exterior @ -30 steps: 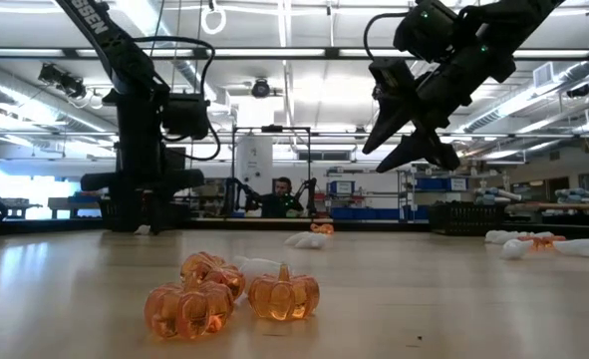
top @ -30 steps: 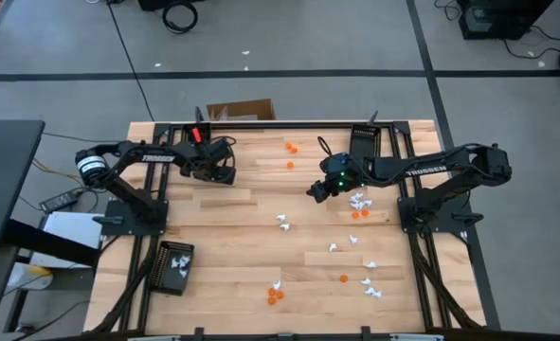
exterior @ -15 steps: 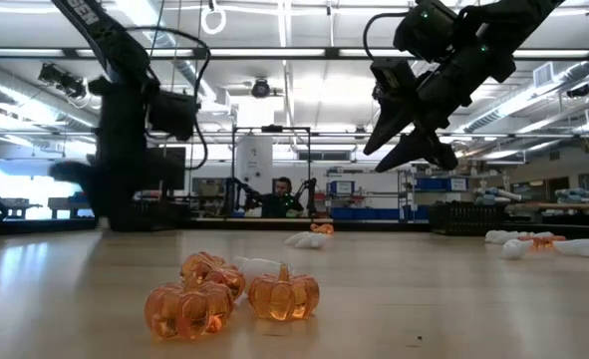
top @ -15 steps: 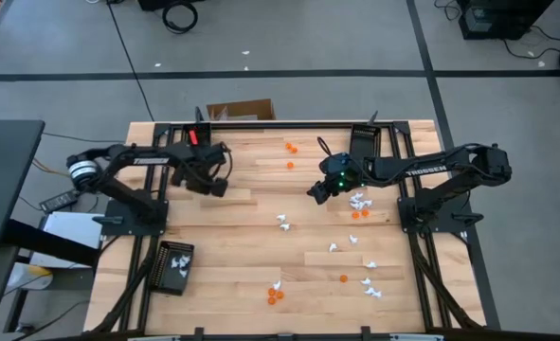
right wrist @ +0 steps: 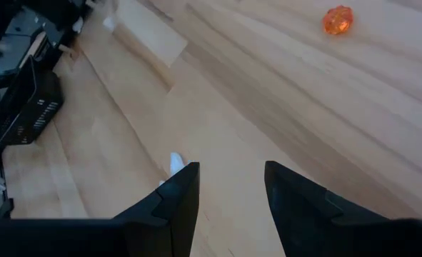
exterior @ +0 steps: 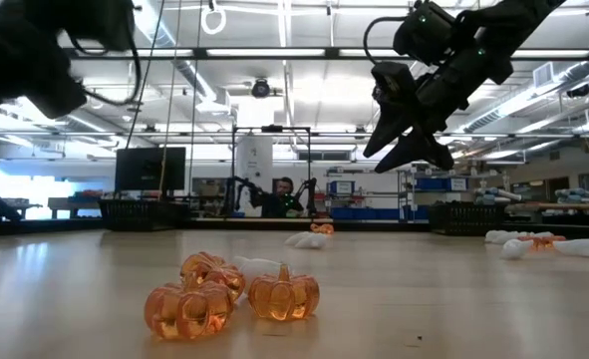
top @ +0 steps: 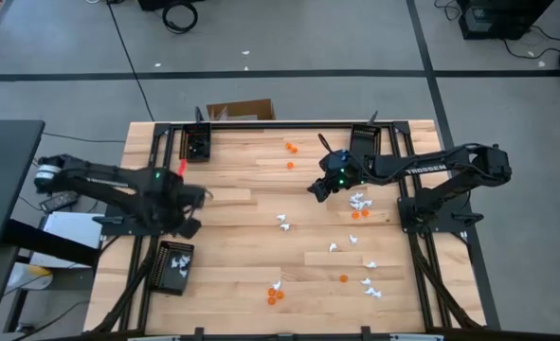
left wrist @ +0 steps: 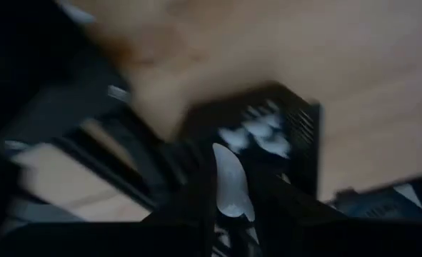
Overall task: Sort Halloween decoration
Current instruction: Put the white ghost toy into the bottom black basket
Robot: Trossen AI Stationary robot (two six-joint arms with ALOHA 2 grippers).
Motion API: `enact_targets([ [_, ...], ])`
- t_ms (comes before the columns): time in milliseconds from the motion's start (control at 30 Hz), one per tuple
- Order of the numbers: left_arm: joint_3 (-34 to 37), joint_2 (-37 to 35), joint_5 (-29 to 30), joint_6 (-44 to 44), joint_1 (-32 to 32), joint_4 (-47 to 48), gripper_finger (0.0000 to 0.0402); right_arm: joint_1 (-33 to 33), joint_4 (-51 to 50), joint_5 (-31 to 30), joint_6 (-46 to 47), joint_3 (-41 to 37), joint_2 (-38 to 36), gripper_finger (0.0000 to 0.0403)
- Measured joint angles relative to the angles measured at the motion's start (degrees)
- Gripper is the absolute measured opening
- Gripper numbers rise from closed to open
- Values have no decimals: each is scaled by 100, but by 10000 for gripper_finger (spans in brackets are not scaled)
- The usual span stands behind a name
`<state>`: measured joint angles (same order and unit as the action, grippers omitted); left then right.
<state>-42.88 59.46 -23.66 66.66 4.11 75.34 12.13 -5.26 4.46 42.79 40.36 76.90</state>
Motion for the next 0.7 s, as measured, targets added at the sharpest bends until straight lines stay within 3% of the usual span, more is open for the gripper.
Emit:
enact_targets([
  [167,59,68,-27,1277,1466,-1291,82,81,0,130,-37,0,0,166],
  [333,353,350,4,2057,2115,-1537,100,155,0,160,-61,0,0,166],
  [567,519,396,-103,2207,2035,-2040,197,389,-11,556,-188,0,-2,166],
  [700,437,394,-7,1588,1569,-2644,230,458,-2,756,-109,0,-2,166],
])
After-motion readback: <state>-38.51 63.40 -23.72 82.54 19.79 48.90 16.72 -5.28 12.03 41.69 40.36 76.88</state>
